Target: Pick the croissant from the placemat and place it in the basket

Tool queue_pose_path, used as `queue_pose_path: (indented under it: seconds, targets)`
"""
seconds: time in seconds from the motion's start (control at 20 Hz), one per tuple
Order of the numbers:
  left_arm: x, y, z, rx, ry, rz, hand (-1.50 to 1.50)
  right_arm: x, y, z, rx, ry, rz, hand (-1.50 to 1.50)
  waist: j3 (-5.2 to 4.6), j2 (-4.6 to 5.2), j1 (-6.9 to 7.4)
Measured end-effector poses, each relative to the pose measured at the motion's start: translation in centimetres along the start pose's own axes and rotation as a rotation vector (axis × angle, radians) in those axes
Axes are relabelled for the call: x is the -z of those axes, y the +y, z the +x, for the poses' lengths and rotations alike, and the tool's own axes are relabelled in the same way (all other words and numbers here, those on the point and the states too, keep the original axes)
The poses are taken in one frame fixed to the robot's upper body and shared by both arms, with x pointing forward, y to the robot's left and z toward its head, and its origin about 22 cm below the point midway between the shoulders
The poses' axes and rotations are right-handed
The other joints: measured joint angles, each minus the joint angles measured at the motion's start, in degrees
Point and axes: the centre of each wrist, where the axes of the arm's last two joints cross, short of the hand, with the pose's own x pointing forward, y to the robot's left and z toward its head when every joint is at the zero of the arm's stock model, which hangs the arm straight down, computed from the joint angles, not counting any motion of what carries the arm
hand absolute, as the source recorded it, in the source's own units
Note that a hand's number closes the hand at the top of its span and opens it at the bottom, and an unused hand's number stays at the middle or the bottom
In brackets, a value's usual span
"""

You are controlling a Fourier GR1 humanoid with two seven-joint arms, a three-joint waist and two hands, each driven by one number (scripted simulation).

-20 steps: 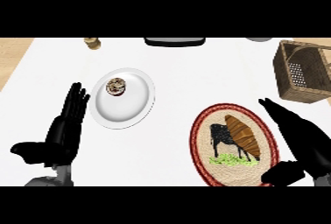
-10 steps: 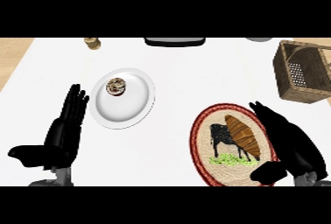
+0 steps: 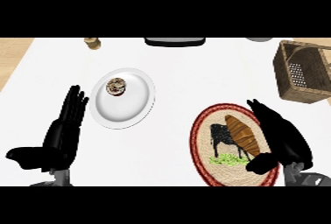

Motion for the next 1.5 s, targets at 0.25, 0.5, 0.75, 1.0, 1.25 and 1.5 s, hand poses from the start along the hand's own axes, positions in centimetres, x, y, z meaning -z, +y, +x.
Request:
queue_pose_path:
  seconds: [0.25, 0.5, 0.75, 1.0, 1.25, 1.5]
  targets:
    - [0.8, 0.4, -0.2, 0.0, -0.001, 0.002, 0.0, 0.8, 1.5, 0.5, -0.005, 0.008, 0.009, -1.5, 0.0, 0.02, -0.04]
    - [0.9, 0.1, 0.3, 0.002, -0.004, -0.002, 0.0, 1.5, 1.9, 0.0, -0.015, 0.024, 0.036, -1.5, 0.0, 0.01, -0.06]
    - [0.5, 0.4, 0.1, -0.004, -0.002, 0.003, 0.0, 2.4, 3.3, -1.3, -0.009, 0.03, 0.052, -1.5, 0.0, 0.01, -0.02]
    - [0.9, 1.2, -0.1, -0.001, -0.003, 0.003, 0.0, 2.7, 3.3, -0.7, -0.01, 0.022, 0.067, -1.5, -0.01, 0.01, -0.04]
    - [0.6, 0.8, -0.5, 0.005, -0.003, 0.007, 0.0, 3.1, 4.5, -1.6, -0.018, 0.023, 0.078, -1.5, -0.01, 0.0, -0.04]
    - [0.8, 0.1, 0.1, 0.002, -0.005, 0.001, 0.0, 4.6, 5.0, -2.0, -0.007, 0.032, 0.08, -1.5, 0.0, 0.02, 0.01]
